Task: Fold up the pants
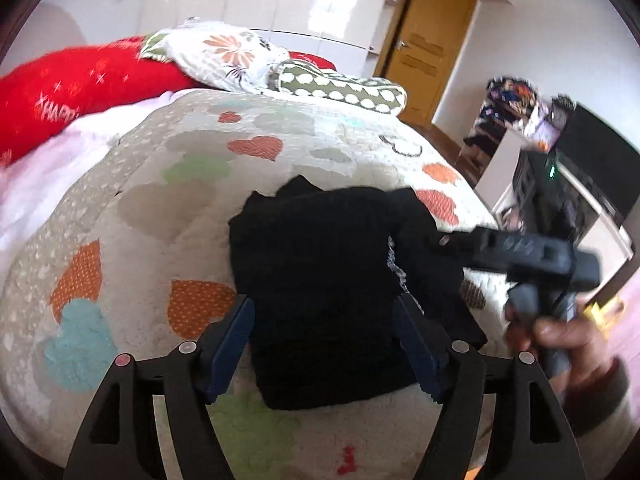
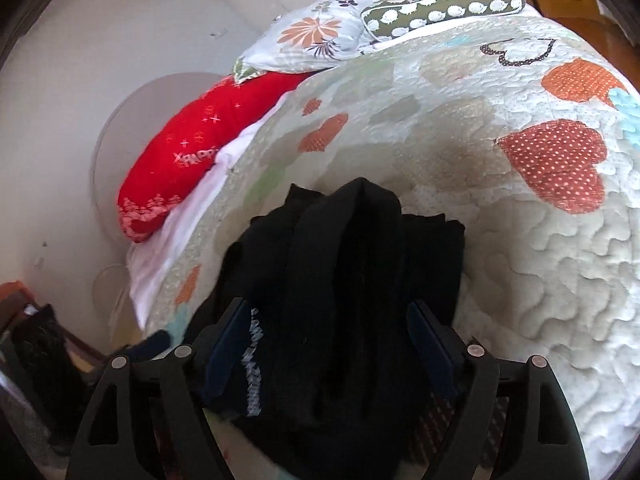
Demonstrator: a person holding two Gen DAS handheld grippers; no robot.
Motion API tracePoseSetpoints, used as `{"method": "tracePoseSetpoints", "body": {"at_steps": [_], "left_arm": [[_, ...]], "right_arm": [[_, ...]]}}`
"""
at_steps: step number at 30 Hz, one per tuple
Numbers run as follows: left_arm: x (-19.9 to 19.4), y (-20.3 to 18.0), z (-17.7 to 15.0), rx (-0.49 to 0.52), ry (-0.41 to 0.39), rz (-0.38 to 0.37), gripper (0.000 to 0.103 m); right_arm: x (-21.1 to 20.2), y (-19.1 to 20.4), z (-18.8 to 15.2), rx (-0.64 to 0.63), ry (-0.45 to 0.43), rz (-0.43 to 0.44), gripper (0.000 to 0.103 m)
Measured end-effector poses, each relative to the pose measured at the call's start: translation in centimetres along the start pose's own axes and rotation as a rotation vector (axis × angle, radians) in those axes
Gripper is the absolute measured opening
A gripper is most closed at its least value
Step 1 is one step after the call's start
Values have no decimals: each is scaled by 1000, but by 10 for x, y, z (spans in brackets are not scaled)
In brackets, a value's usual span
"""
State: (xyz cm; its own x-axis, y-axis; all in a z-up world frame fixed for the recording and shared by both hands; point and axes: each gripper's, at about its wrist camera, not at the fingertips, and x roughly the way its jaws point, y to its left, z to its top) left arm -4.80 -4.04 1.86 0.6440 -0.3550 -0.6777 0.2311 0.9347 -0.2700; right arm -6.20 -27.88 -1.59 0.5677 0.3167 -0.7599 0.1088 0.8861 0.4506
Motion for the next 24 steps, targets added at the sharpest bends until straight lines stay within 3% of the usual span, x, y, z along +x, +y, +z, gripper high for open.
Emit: {"method": "tracePoseSetpoints", "body": {"at_steps": [1,2,5,10,13,16,18,20,21,23,24], "left_arm": [[-2,-2,0,-14,-5,7,71],[0,-3,3,-23,-6,17,71],[-7,-11,-1,-36,-17,14,71],[-12,-15,-4,-41,-23,-6,72],[-1,-13,-6,-42,-9,-14,75],[23,-12,-9,-44,45,14,75],[30,-12,-12,-47,70,37,75],[24,-11,-13,-52,52,24,77],[23,-11,-13,-55,53,21,77],[24,-12,-13,-58,55,23,77],[24,-13,-13,-57,55,25,77]], "right_arm": [[2,1,-1,-7,-9,-4,60],[2,2,-1,-14,-13,7,32],[-7,7,-1,-20,-18,53,20],[-46,35,-10,-121,-40,10,17],[-62,31,-29,-124,-42,-40,16],[-42,0,-37,-53,12,-150,16],[-40,-14,-38,15,17,-124,21],[-52,-12,-33,20,-40,-74,24],[-55,-8,-29,3,-51,-73,28],[-58,5,-16,-55,-70,-86,58],[-55,10,-10,-78,-73,-87,68]]}}
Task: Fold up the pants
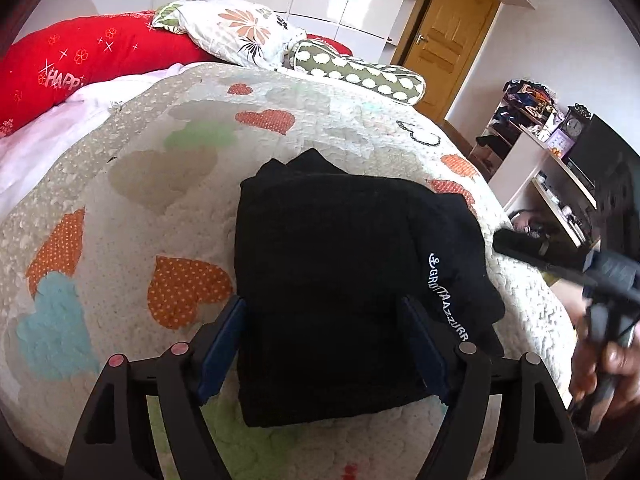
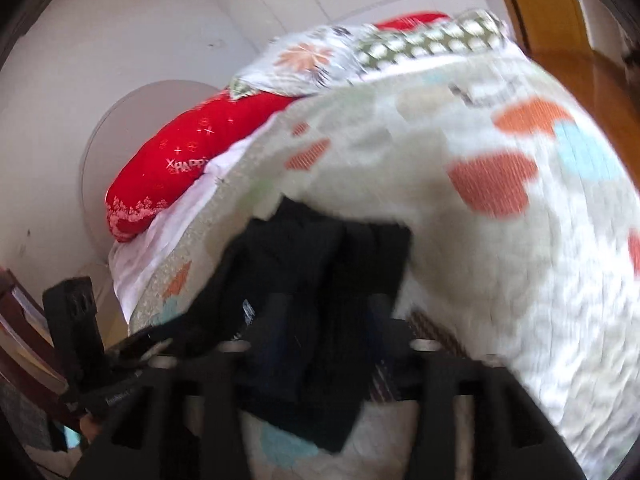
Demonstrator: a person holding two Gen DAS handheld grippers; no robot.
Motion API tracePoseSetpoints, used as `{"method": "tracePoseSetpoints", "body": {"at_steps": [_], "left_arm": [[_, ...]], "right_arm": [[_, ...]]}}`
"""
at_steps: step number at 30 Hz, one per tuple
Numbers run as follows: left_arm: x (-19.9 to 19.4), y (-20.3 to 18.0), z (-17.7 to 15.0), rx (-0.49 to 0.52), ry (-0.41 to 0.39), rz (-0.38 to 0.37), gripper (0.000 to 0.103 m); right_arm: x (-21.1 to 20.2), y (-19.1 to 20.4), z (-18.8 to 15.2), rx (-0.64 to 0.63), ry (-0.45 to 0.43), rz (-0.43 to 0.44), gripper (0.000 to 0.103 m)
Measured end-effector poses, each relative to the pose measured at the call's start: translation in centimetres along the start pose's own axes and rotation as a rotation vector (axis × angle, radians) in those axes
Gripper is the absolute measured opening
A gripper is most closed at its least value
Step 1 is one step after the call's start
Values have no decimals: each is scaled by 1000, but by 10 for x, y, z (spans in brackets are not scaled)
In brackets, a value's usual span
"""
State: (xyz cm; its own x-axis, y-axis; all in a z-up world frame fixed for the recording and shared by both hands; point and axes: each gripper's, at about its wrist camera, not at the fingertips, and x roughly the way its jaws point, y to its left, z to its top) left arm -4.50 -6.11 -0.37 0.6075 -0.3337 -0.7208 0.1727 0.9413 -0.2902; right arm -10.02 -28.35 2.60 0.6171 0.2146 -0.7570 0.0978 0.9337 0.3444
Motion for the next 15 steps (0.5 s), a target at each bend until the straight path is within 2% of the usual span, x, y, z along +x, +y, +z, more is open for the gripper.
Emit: {"method": "tracePoseSetpoints", "body": {"at_steps": [1,3,4,6,7,8,10,12,15], "left_arm": [[0,-1,0,2,-1,2,77],[0,-3,-1,11,-2,9,77],[1,-2,-2,13,-3,9,77],[1,-1,-2,11,-1,6,77],[0,0,-1,5,3,4,77],[-2,2,0,-3,7,-5,77],[-10,6,3,-25,-7,-23,76],[-24,12,7,-56,-69,-48,77],[-22,19,9,-96,-96,-66,82]], "right_arm": [[6,5,7,-22,7,-4,75],[19,9,11,-38,17,-9,75],[28,7,15,-29,25,-5,71],[51,0,18,7,56,37,46],[59,-1,17,14,71,55,25],[63,-1,16,15,76,74,12],[53,5,11,-6,64,88,10],[30,9,8,-63,32,80,5],[17,-7,4,-36,32,41,4]]}}
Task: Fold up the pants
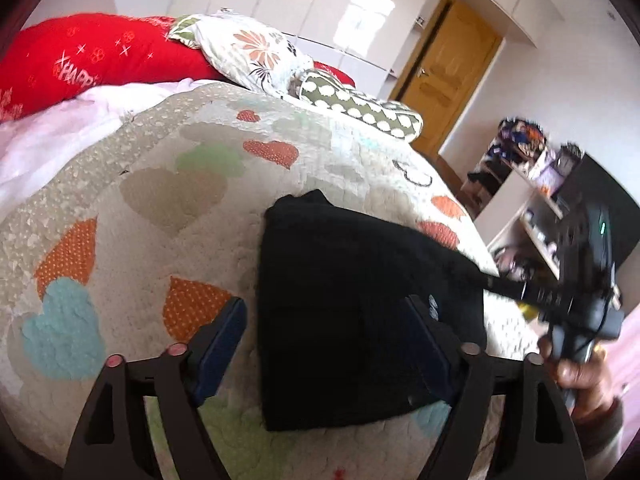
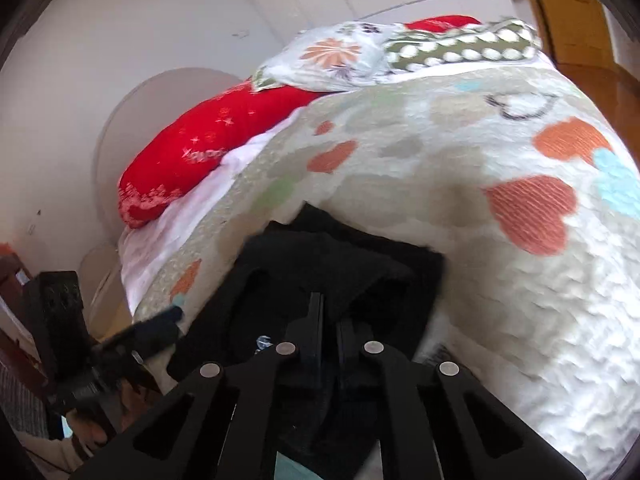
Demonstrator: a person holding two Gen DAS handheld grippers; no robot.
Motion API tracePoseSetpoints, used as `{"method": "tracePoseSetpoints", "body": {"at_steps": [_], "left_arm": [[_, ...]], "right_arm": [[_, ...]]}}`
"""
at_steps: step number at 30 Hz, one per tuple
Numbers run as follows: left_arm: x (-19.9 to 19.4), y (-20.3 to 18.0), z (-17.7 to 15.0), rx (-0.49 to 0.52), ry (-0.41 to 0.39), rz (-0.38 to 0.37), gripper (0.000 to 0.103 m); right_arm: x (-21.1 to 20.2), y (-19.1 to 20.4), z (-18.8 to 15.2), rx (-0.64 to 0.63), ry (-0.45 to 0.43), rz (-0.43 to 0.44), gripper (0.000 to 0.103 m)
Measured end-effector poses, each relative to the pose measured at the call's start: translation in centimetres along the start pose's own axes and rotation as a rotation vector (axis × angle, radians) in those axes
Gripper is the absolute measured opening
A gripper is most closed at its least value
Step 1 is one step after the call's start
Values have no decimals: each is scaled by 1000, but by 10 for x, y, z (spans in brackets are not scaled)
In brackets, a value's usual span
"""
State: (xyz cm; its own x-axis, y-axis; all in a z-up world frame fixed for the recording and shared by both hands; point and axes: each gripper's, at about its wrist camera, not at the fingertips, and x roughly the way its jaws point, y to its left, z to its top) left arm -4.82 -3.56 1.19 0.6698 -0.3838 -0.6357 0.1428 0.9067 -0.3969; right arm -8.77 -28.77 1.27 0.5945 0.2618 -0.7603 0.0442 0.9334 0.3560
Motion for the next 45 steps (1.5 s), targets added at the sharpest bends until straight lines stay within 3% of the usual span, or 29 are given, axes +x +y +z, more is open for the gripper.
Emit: {"method": "tracePoseSetpoints", "body": {"at_steps": [3,5,6,8,9,14,23,25,26,27,31,37,38,42,44,45], "left_arm": [[26,7,-9,-22,97,10,81],[36,11,-16,-32,136,11,81],[36,12,-17,-33,137,6,81],[36,12,-17,-31,132,7,82],[37,12,-18,-26,134,7,82],[42,5,-17,-11,137,11,82],[44,4,-17,4,140,13,84],[46,5,-17,6,138,13,84],[47,6,-17,3,141,9,85],[48,7,-16,0,145,3,85],[53,9,-15,-9,147,-1,88],[53,4,-16,-3,148,11,88],[52,2,-16,0,147,18,88],[46,-3,-13,28,139,47,88],[42,-5,-13,33,133,55,87],[40,-6,-13,35,130,58,87]], "right_arm": [[17,-9,-6,20,50,-24,5],[14,-3,-3,8,33,-28,13],[10,0,0,-4,27,-47,15],[1,7,8,-26,14,-121,28],[-5,12,13,-43,-8,-154,28],[7,48,36,-148,-21,-61,43],[124,93,55,-374,191,-34,43],[139,97,54,-411,229,-29,35],[146,98,53,-425,246,-47,22],[150,96,52,-429,250,-76,19],[152,69,54,-301,203,-92,17],[149,60,59,-256,177,-105,24],[144,58,60,-241,167,-110,29],[104,58,56,-223,111,-103,30],[87,58,50,-217,80,-100,43],[77,58,44,-216,68,-102,44]]}}
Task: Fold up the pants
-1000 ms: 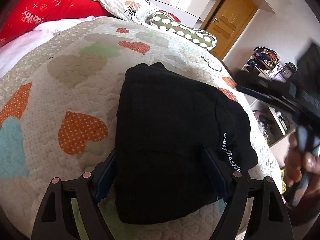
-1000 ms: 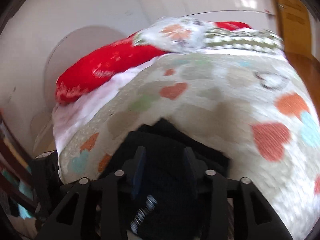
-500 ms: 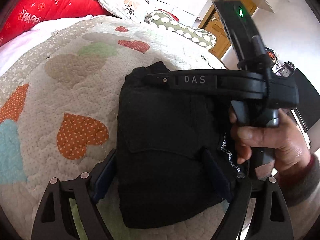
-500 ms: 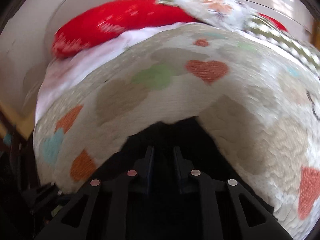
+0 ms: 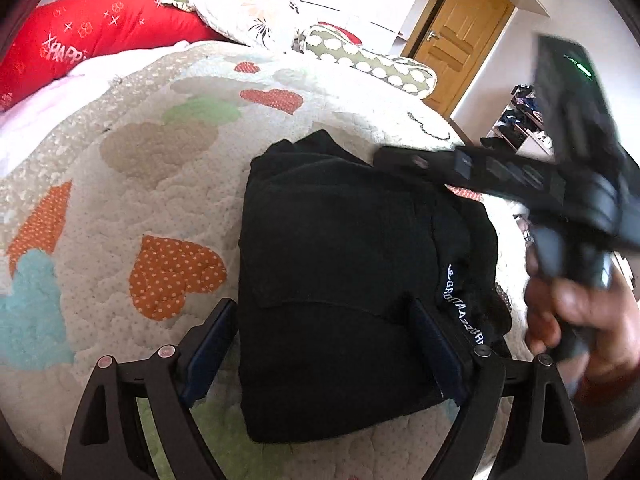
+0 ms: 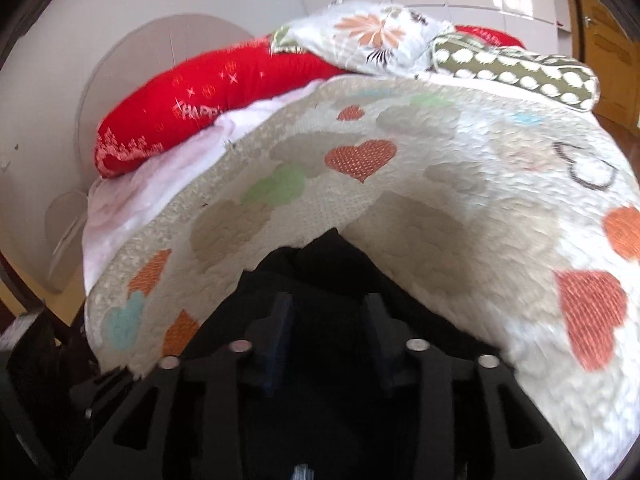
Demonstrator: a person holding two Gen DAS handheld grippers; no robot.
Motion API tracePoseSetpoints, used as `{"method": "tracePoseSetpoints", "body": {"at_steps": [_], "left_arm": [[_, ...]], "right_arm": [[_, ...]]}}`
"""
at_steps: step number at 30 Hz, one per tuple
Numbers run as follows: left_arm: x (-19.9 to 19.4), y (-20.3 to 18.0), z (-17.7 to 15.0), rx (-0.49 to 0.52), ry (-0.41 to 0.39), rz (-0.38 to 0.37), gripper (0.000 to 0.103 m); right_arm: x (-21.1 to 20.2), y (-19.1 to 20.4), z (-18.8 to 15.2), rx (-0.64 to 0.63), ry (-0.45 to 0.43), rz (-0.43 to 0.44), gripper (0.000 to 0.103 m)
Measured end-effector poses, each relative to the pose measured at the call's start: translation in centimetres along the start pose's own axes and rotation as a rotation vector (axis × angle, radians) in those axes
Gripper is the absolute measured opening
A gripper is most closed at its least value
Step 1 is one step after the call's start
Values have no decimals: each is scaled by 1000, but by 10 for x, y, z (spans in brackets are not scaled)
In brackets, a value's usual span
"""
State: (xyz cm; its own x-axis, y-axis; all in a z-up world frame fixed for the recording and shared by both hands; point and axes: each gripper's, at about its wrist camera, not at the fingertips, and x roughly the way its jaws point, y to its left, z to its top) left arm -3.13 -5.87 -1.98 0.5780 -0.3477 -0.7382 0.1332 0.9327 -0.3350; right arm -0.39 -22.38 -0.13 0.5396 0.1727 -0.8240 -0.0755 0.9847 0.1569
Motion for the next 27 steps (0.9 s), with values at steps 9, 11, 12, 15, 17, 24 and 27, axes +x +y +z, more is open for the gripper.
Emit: {"method": "tracePoseSetpoints", "body": {"at_steps": [9,11,12,15,17,24,27], "left_arm": [[-24,-5,-4,17,-44,48,87],[-26,-3,-4,16,-45,54,87],[-28,-4,-5,18,-46,55,87],[-32,-6,-6,31,-50,65,87],[-33,-4,-4,30,-47,64,87],[-31,15,7,-45,-33,16,87],[-26,25,13,-77,-18,-5,87]], "right_arm": [[-41,3,-44,-8,-23,-79,45],[-37,-2,-57,-3,5,-109,45],[-34,-6,-63,-2,19,-137,45],[-37,-19,-79,35,7,-125,46],[-43,-27,-83,78,-7,-83,48],[-62,-47,-92,192,-33,13,60],[-62,-53,-95,241,-47,68,69]]}}
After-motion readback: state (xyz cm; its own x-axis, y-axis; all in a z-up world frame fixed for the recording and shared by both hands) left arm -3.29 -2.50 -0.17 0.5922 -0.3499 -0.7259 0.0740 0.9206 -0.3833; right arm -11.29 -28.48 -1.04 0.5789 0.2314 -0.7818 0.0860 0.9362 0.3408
